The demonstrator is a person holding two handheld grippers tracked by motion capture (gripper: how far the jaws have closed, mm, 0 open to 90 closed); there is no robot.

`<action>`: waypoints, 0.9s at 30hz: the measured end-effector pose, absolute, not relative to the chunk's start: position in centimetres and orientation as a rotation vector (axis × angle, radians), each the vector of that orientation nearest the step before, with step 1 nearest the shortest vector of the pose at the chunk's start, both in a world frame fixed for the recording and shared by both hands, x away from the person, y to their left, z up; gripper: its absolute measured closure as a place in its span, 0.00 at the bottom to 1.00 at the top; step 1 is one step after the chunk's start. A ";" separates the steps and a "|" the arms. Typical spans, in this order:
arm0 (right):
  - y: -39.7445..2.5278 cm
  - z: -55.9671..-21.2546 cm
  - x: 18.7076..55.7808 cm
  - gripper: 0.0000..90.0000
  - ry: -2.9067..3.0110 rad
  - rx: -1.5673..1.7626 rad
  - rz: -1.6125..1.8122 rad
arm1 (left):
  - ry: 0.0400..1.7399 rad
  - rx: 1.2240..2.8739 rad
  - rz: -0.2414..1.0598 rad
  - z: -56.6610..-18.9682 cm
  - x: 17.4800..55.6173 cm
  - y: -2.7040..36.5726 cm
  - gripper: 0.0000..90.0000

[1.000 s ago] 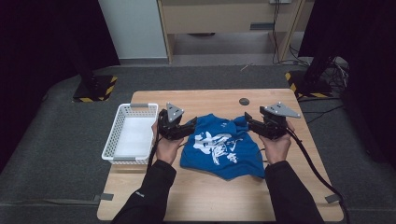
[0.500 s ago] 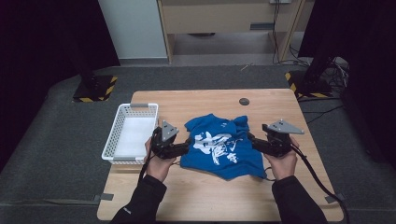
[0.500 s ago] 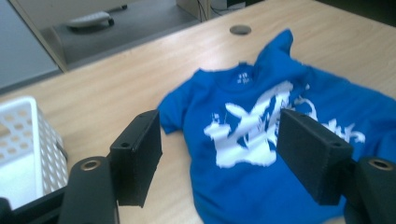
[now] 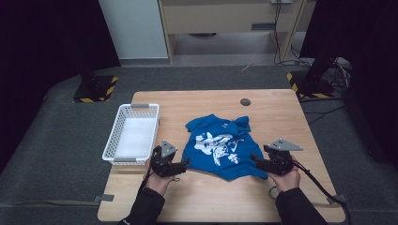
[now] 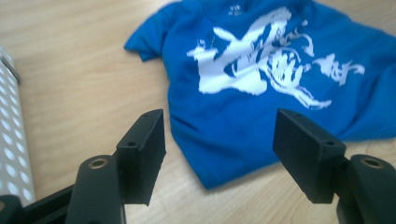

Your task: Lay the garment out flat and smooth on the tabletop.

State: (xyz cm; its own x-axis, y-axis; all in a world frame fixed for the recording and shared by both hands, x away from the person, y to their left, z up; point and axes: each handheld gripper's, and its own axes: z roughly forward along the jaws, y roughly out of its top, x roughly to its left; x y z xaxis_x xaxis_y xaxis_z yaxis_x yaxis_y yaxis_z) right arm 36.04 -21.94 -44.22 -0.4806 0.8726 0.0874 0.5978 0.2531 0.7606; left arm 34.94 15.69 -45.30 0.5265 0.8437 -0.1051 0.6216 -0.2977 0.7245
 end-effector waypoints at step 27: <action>-22.8 -46.9 34.2 0.54 2.340 1.415 1.007 | 1.216 2.174 0.303 -49.1 35.2 15.0 0.53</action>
